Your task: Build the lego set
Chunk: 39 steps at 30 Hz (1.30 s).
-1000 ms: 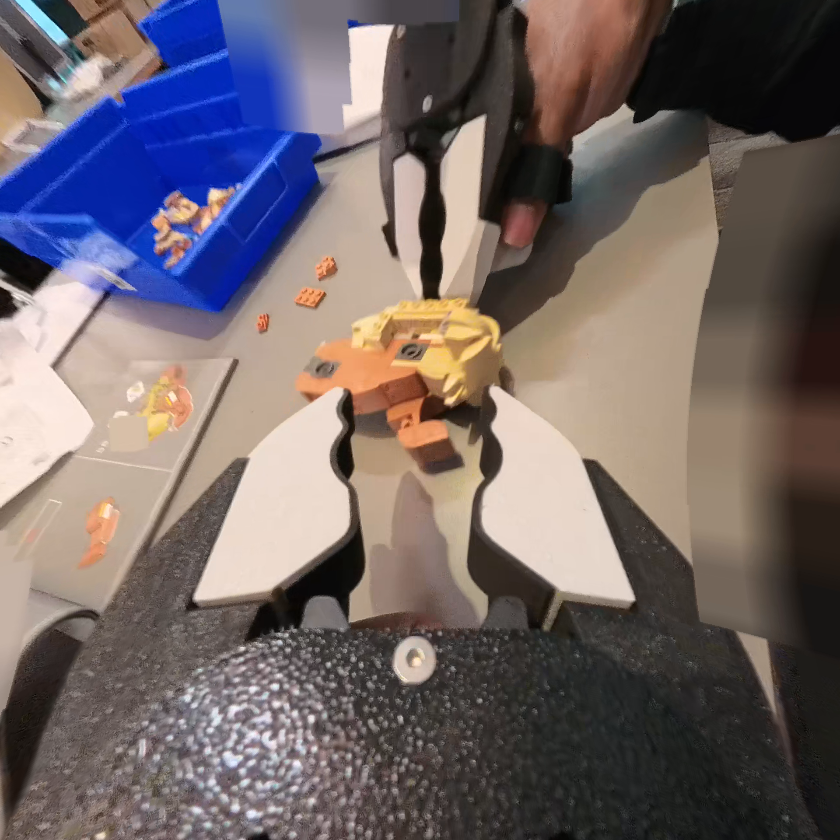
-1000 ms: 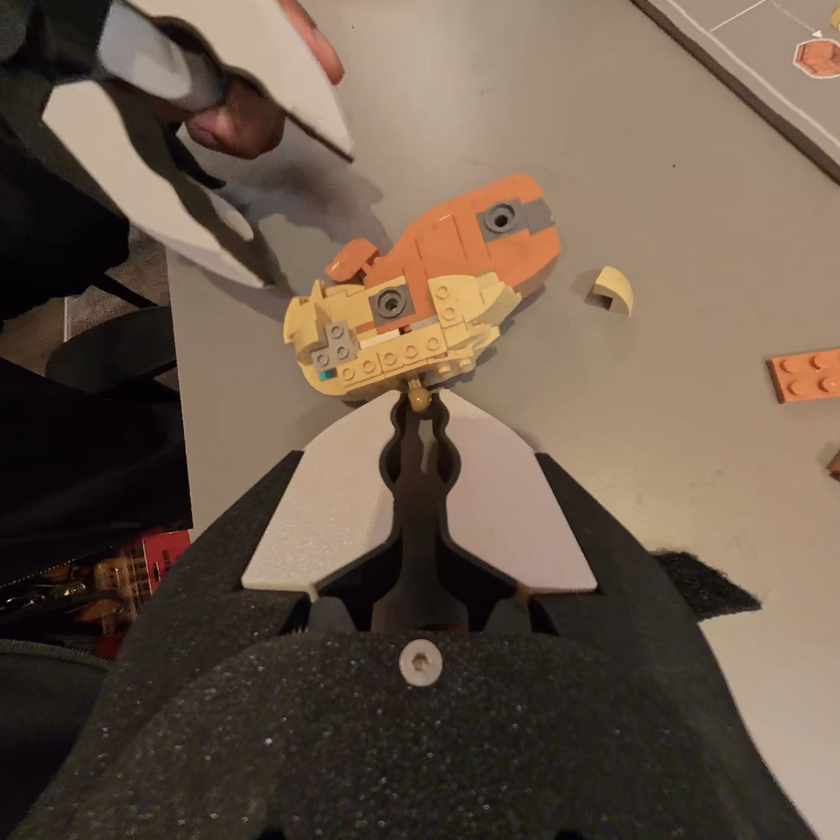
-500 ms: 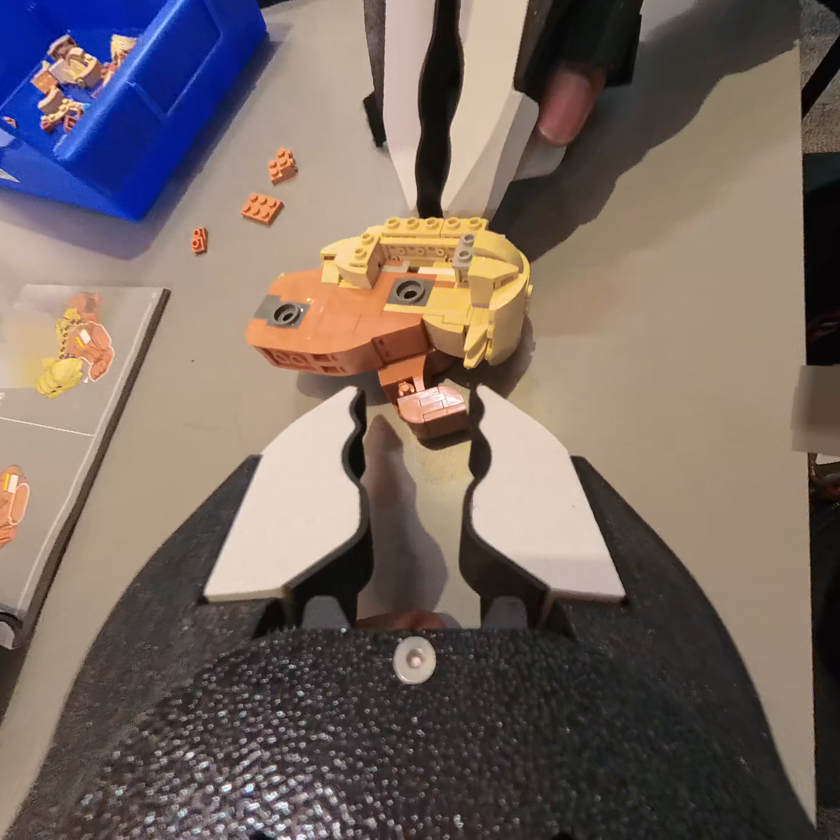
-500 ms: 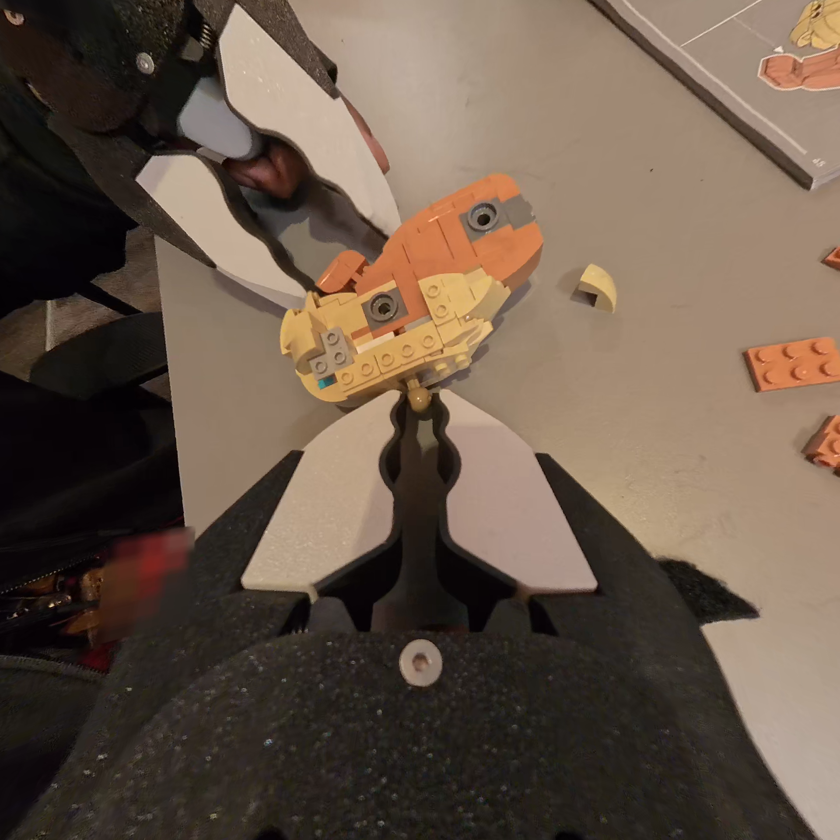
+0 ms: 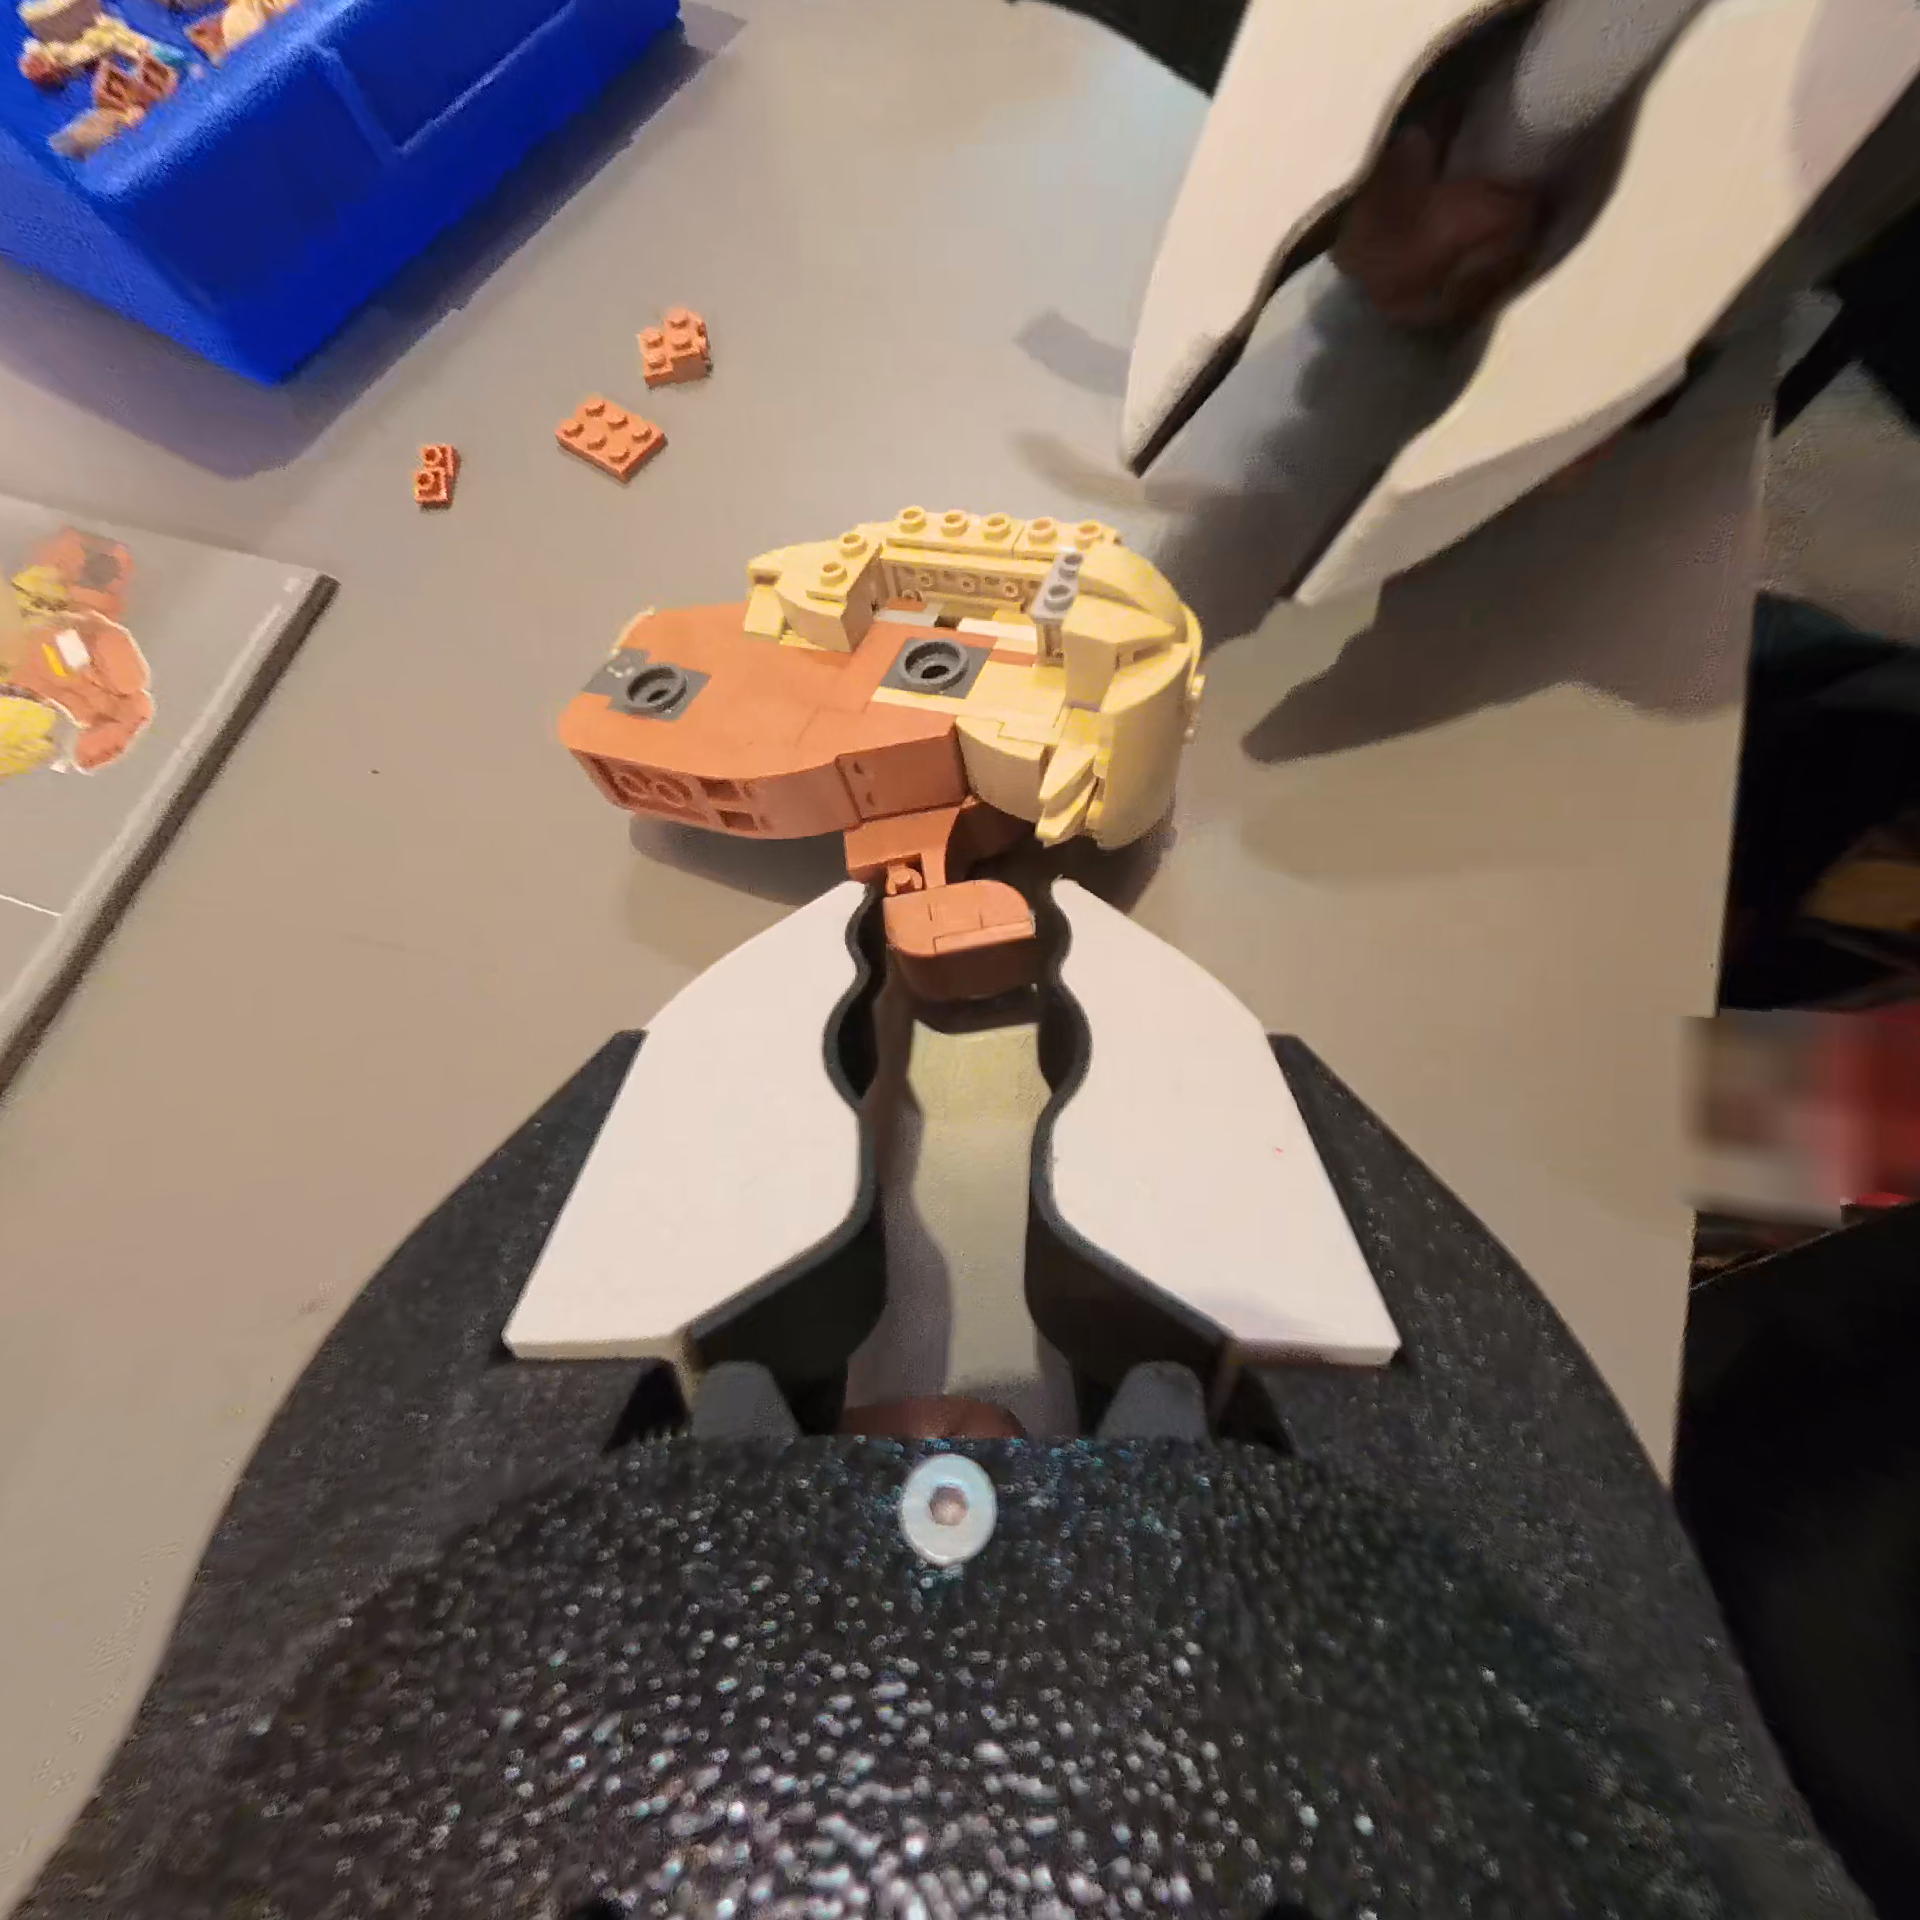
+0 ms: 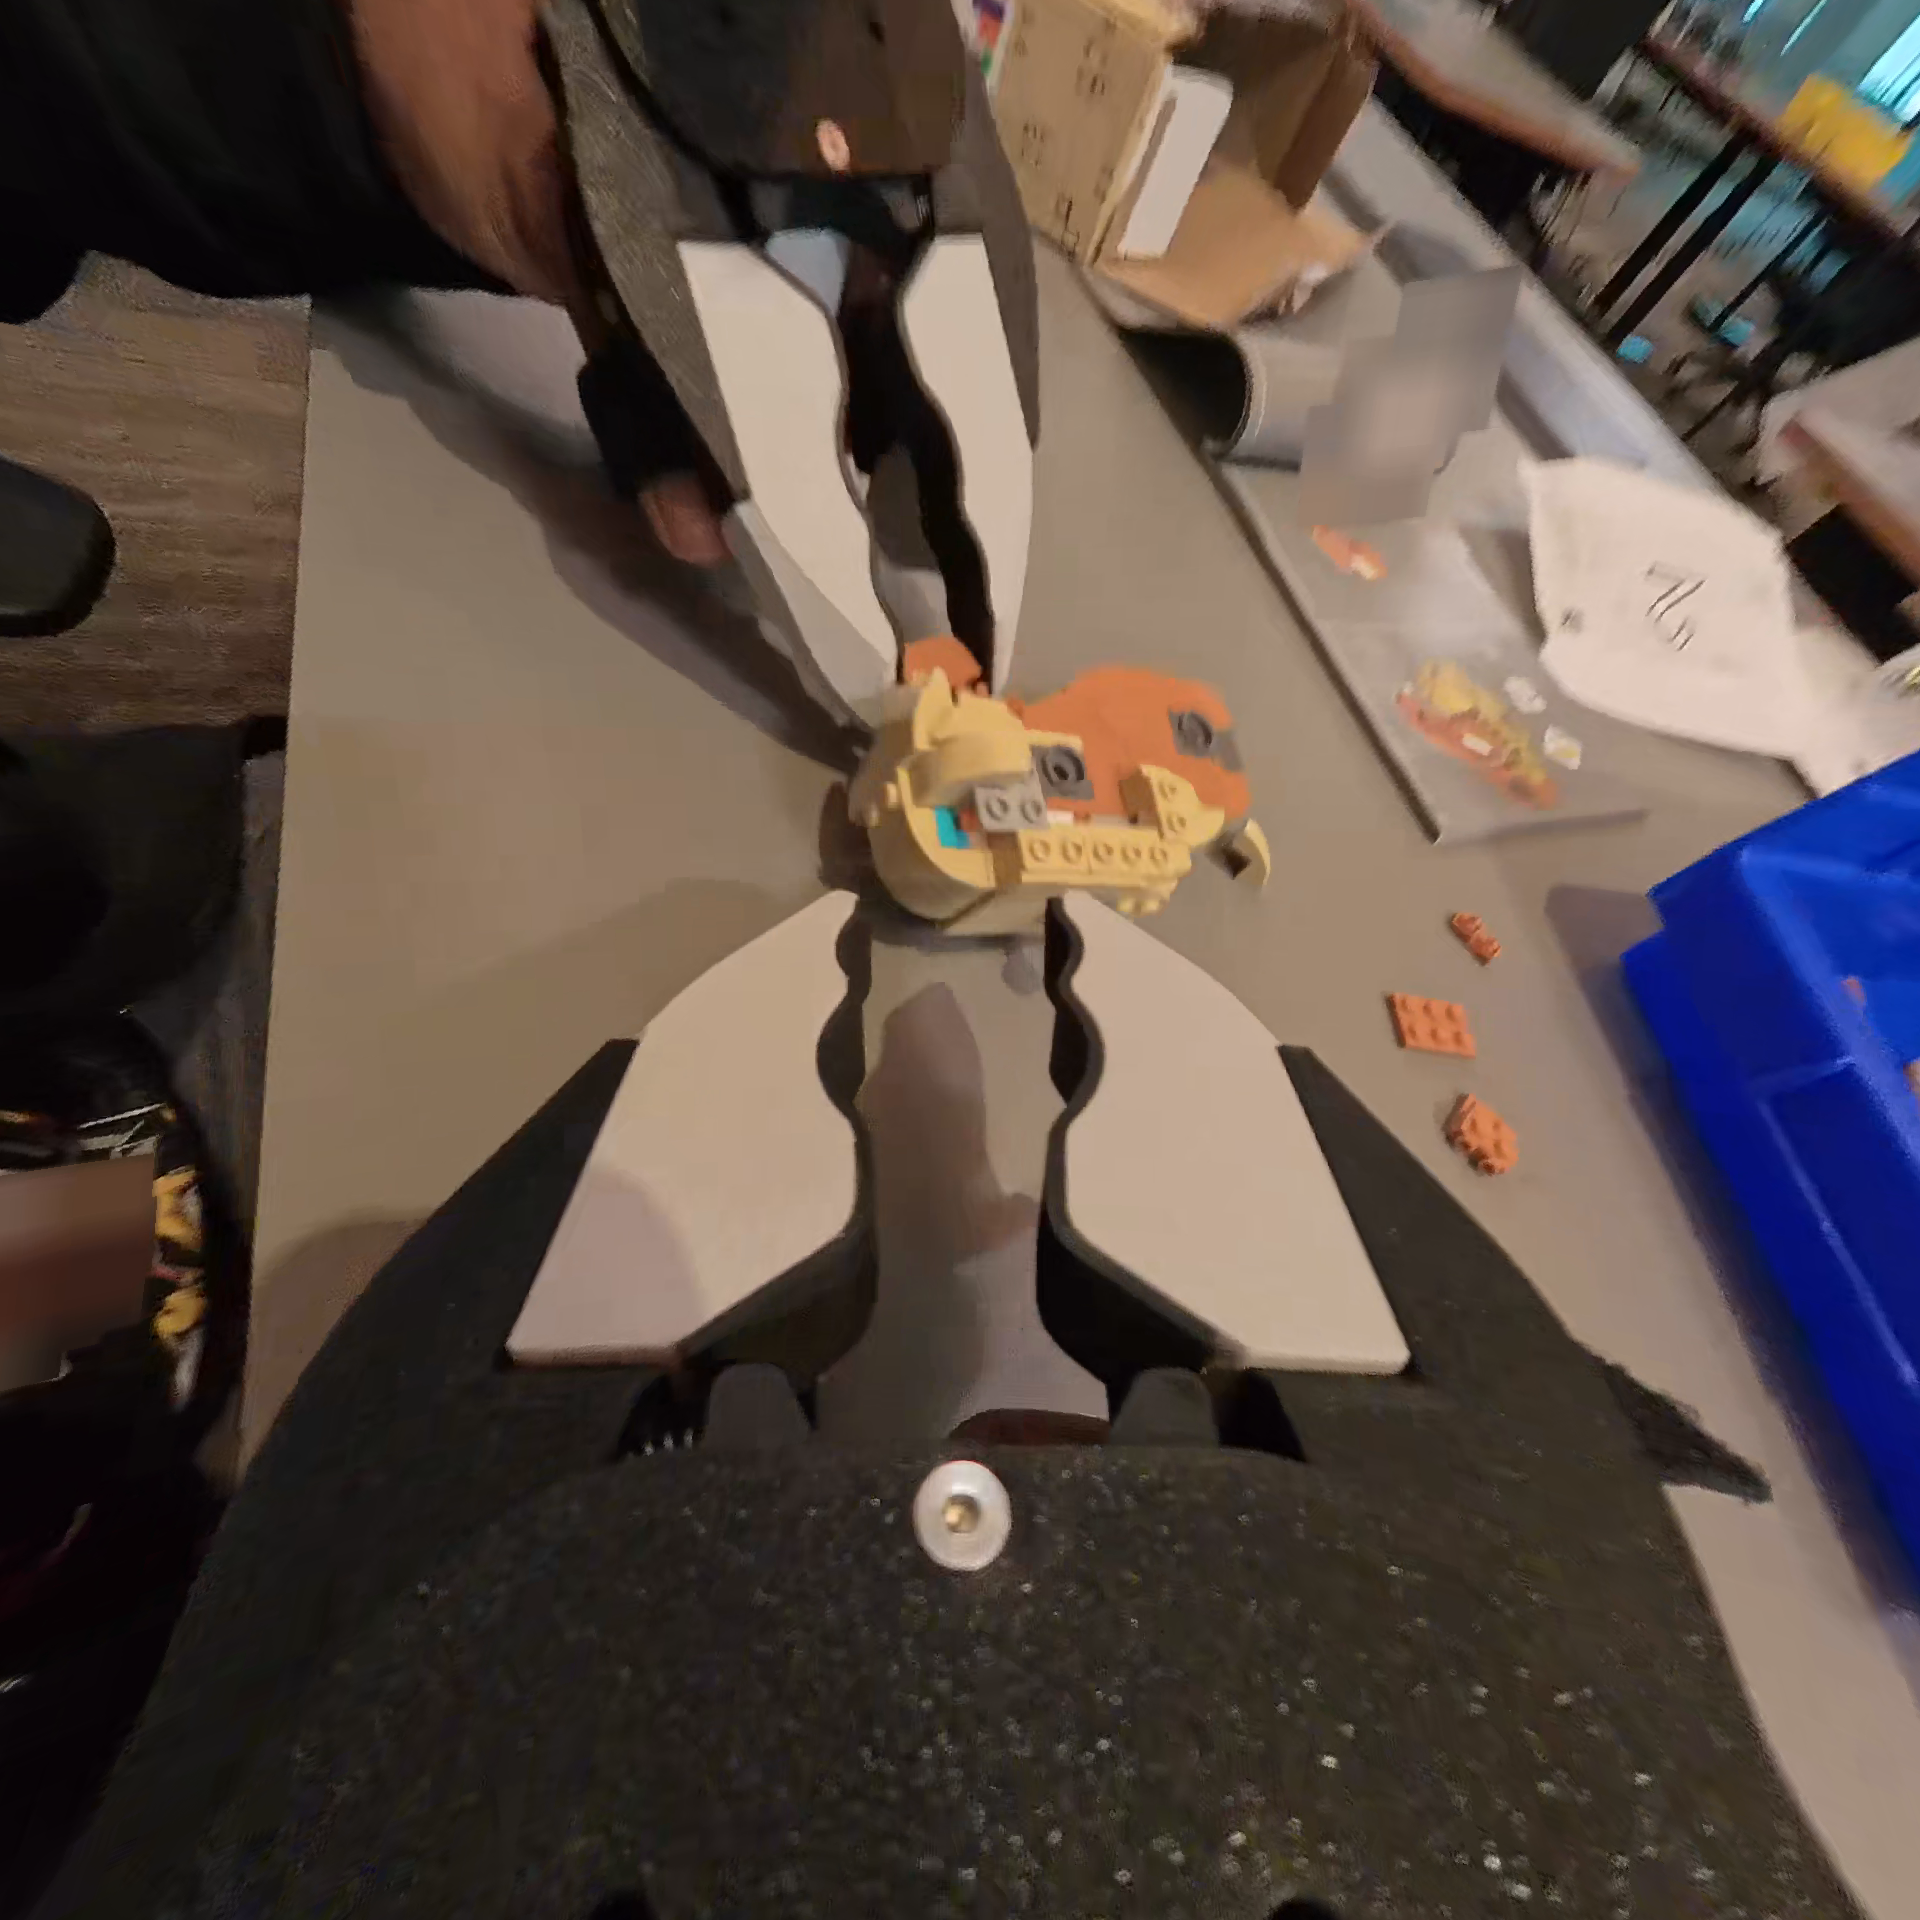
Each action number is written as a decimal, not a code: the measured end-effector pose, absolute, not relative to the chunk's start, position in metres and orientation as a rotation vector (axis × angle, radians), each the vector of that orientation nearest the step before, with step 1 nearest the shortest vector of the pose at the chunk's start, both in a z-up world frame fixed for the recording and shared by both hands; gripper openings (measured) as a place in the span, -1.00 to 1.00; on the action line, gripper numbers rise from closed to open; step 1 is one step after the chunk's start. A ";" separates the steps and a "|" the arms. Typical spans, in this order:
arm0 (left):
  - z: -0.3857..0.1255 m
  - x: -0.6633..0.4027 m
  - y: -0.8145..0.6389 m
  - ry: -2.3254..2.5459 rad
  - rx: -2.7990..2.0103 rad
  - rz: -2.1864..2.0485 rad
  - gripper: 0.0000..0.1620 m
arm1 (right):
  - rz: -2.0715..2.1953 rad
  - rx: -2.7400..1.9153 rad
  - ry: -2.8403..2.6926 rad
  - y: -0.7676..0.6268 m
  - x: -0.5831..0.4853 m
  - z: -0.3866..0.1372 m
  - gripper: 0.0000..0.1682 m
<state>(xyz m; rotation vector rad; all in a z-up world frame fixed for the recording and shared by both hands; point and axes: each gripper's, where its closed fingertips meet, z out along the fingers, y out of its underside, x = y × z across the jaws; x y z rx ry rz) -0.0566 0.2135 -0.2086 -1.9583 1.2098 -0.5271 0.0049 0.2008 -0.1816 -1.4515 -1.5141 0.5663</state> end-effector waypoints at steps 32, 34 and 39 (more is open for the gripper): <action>-0.193 -0.050 0.216 0.941 -2.113 -1.129 -0.68 | 0.181 -0.996 -1.636 0.218 -0.018 -0.163 -0.26; -0.191 -0.050 0.217 0.920 -2.112 -1.170 -0.67 | 0.197 -0.995 -1.638 0.218 -0.019 -0.161 -0.26; -0.189 -0.051 0.217 0.906 -2.111 -1.203 -0.67 | 0.203 -0.983 -1.661 0.216 -0.024 -0.162 -0.23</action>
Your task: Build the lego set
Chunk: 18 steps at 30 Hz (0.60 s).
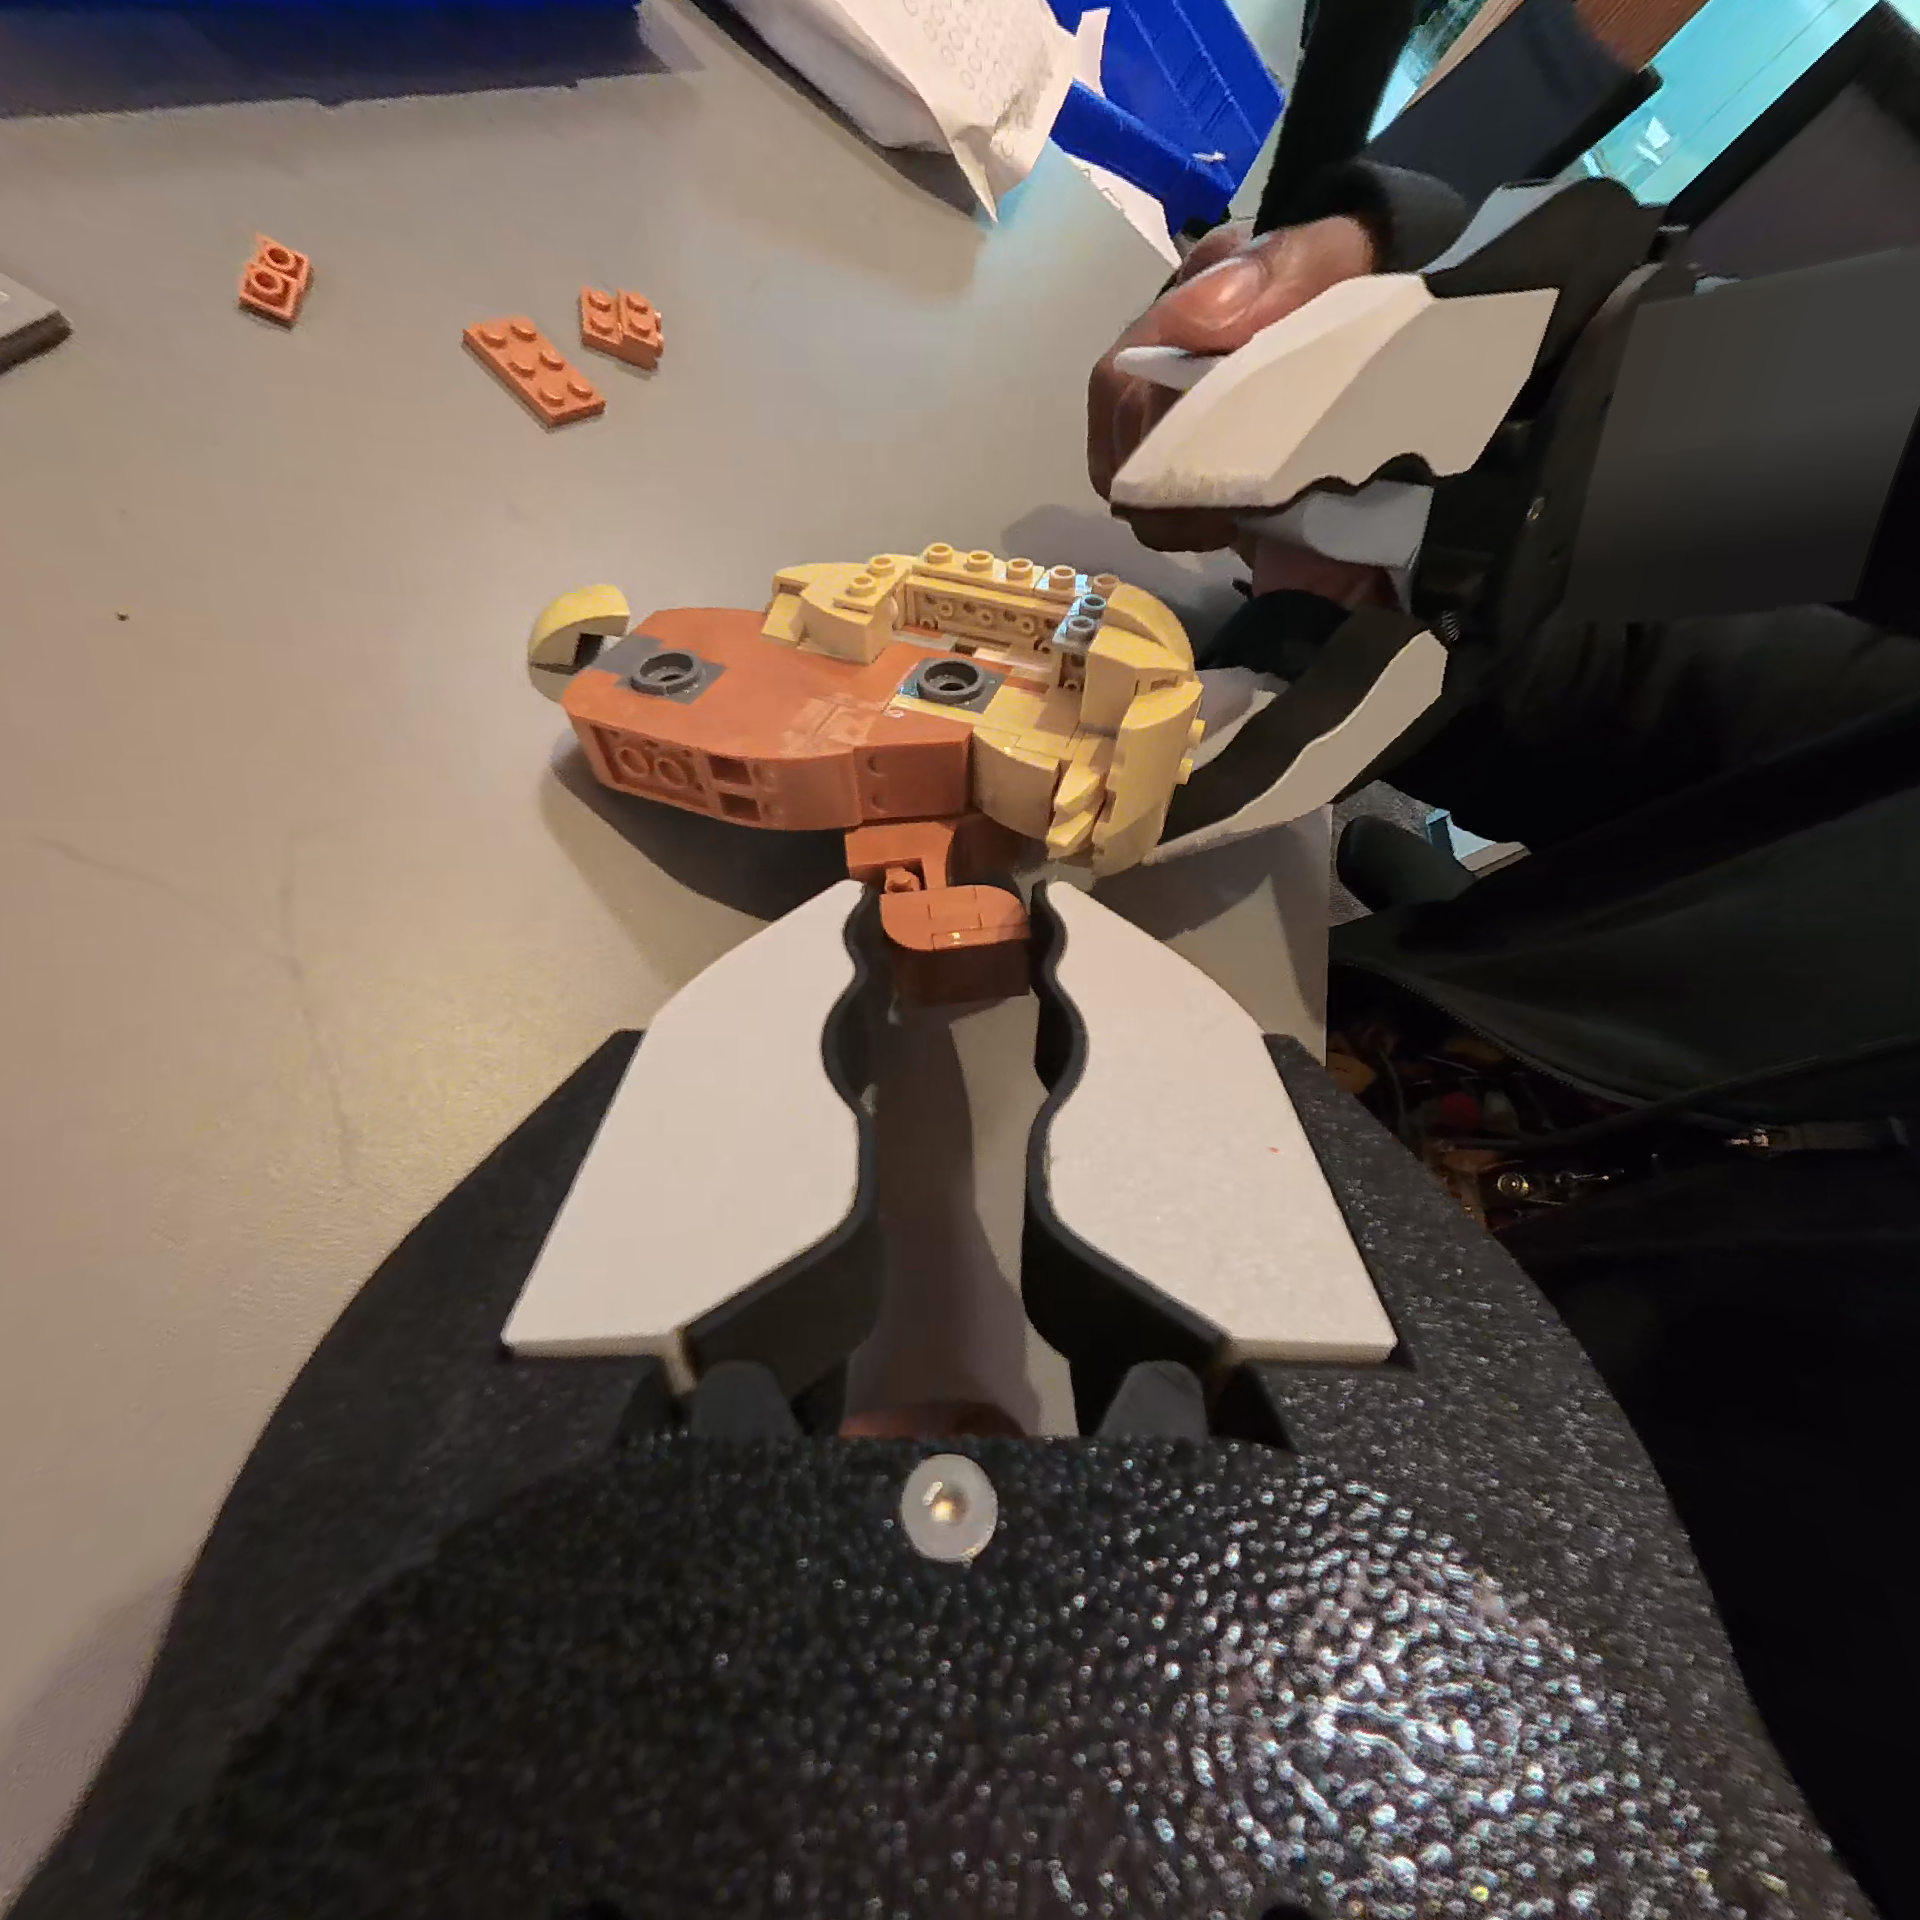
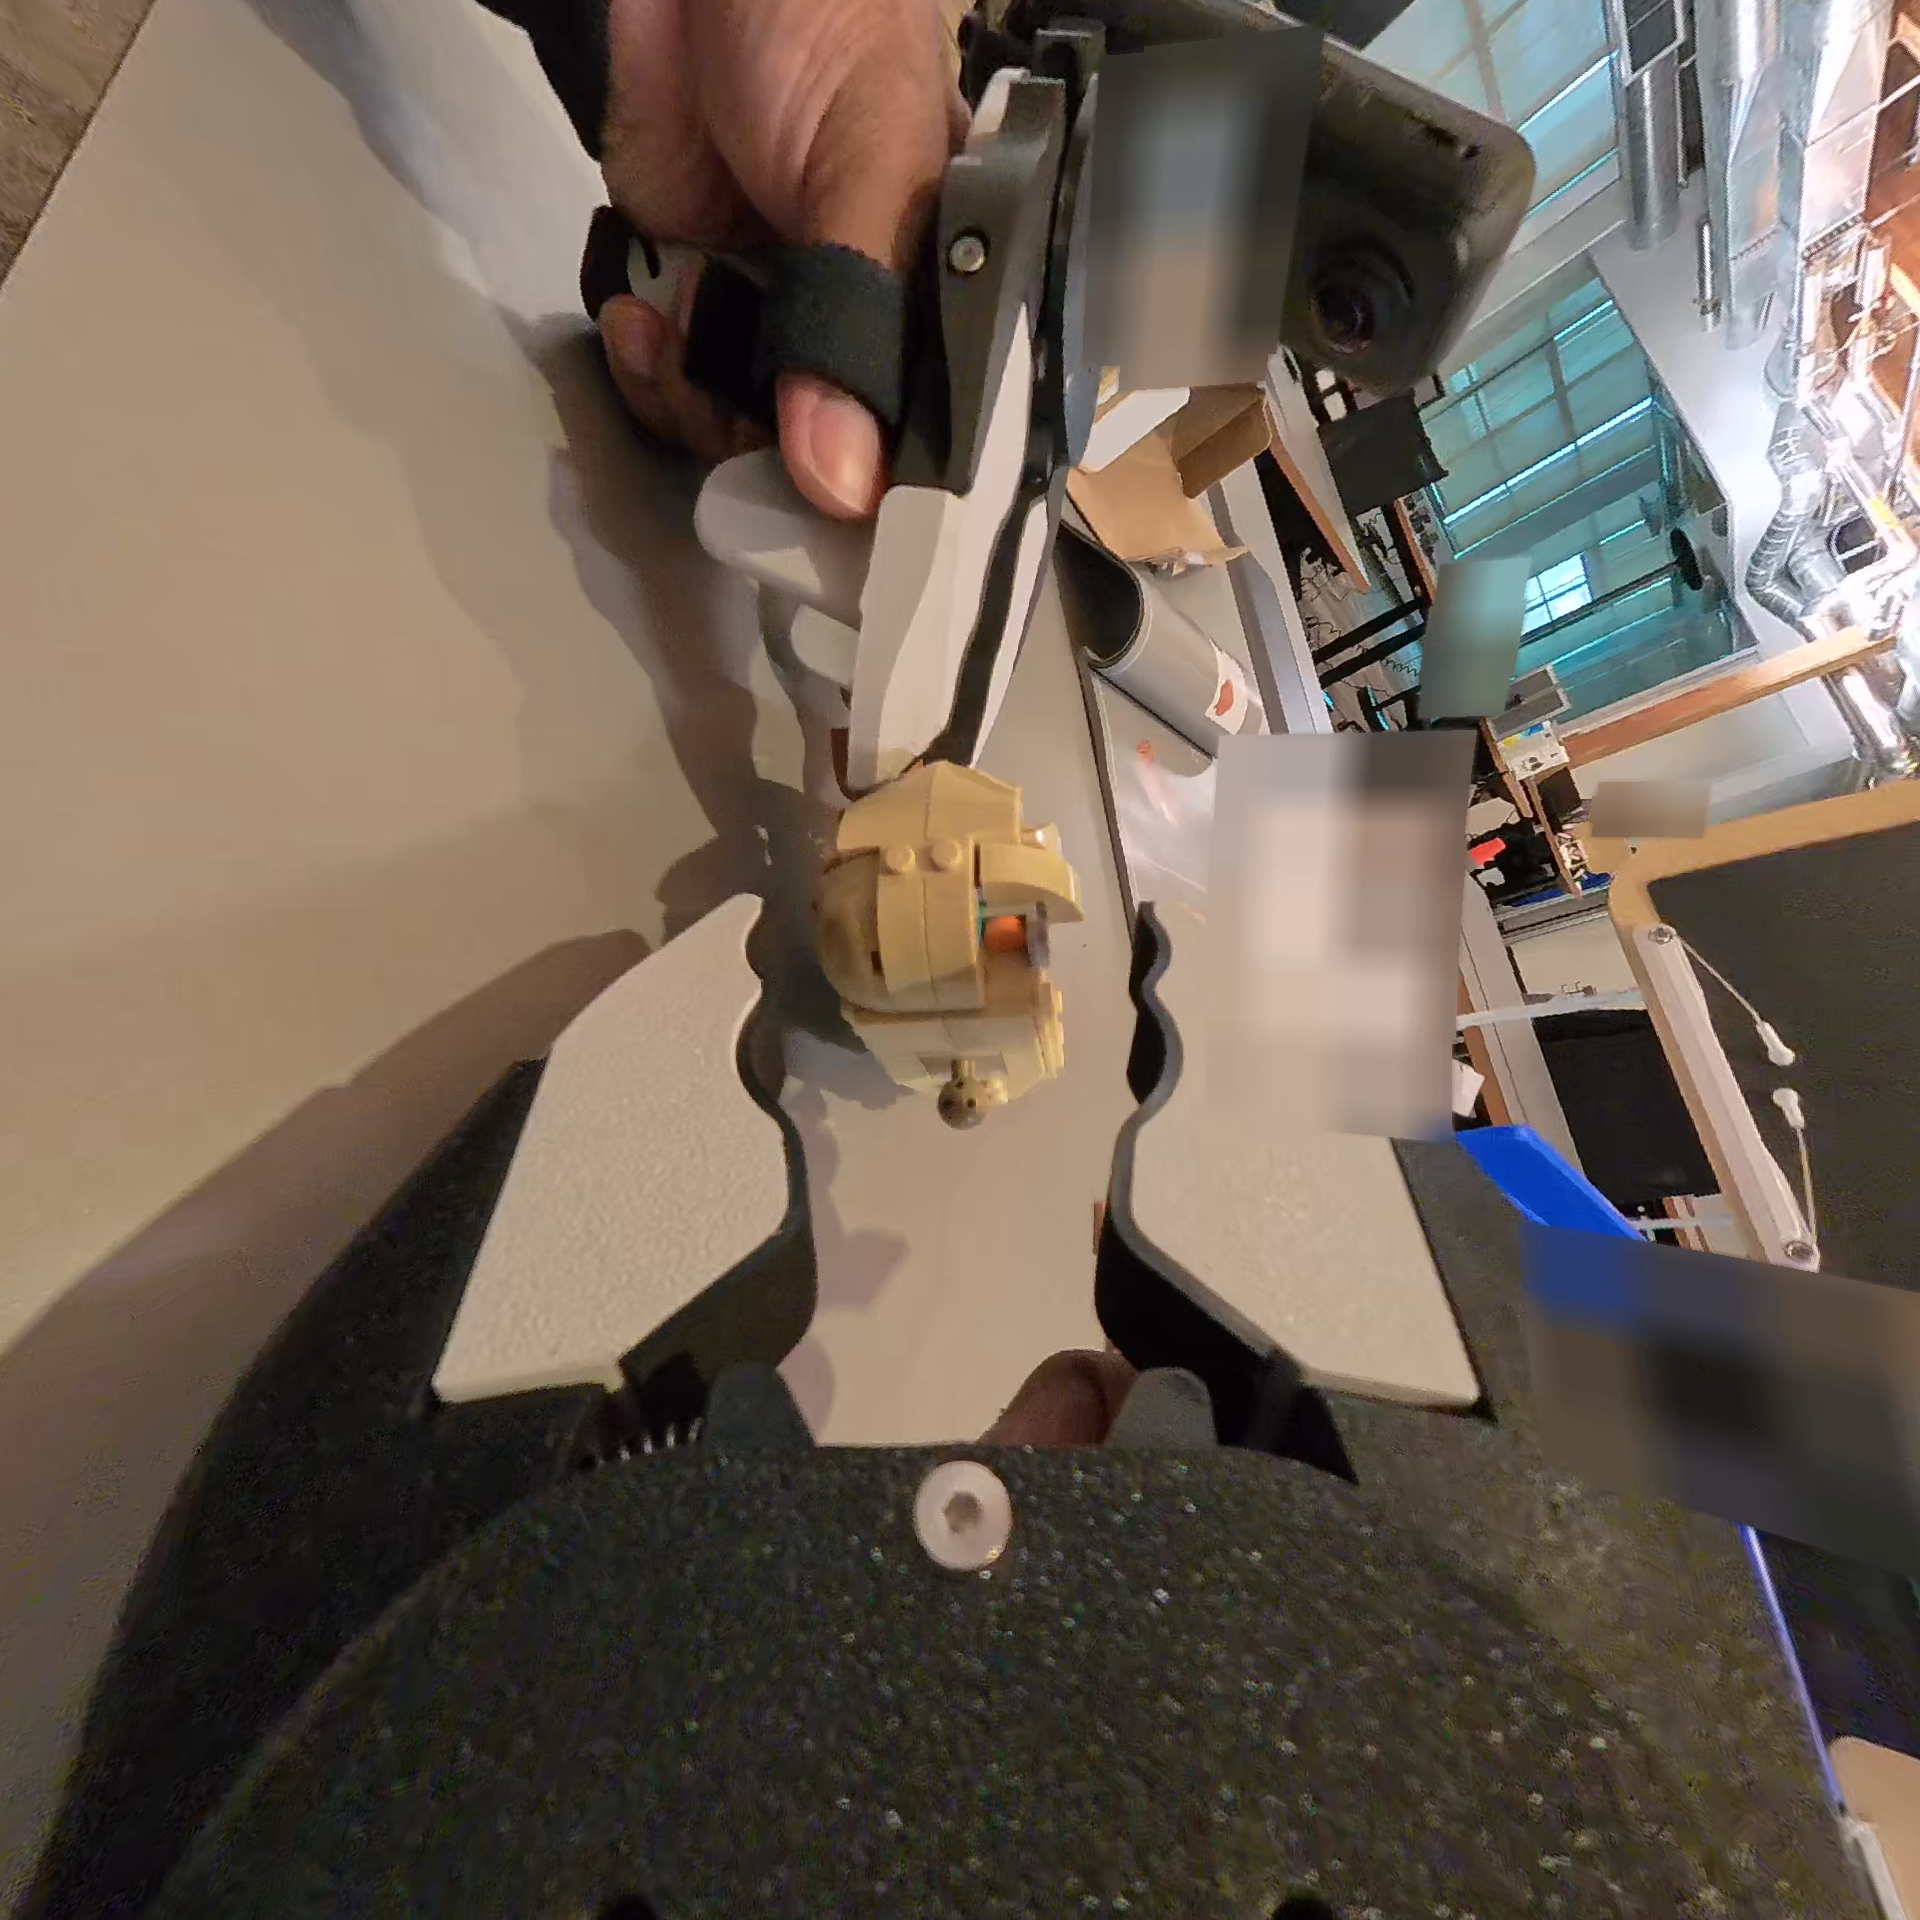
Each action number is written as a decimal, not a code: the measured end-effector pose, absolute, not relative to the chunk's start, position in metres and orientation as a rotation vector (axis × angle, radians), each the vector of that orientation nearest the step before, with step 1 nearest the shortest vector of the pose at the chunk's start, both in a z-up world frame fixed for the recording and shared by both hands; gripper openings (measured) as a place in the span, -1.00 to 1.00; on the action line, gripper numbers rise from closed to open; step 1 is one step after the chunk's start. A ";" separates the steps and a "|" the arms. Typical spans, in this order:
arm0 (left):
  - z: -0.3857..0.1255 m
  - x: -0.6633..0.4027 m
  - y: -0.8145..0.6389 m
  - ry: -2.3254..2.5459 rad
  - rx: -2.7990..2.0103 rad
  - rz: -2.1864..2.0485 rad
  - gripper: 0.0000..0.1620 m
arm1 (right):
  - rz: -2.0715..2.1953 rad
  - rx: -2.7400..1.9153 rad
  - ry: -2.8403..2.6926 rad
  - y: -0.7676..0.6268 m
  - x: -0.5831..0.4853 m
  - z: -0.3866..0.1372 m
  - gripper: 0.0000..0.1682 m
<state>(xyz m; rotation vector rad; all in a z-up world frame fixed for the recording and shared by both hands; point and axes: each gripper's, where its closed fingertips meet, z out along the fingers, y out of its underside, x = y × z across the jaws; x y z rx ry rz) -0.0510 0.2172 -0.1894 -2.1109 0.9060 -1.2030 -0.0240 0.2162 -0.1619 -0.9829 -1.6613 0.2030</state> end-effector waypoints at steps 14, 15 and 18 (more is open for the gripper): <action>-0.190 -0.051 0.218 0.905 -2.112 -1.205 -0.67 | 0.044 -0.881 -1.677 0.218 -0.030 -0.166 -0.33; -0.189 -0.051 0.218 0.904 -2.111 -1.206 -0.67 | 0.031 -0.878 -1.679 0.218 -0.030 -0.166 -0.37; -0.190 -0.051 0.218 0.899 -2.114 -1.204 -0.67 | -0.003 -0.861 -1.674 0.218 -0.031 -0.167 -0.39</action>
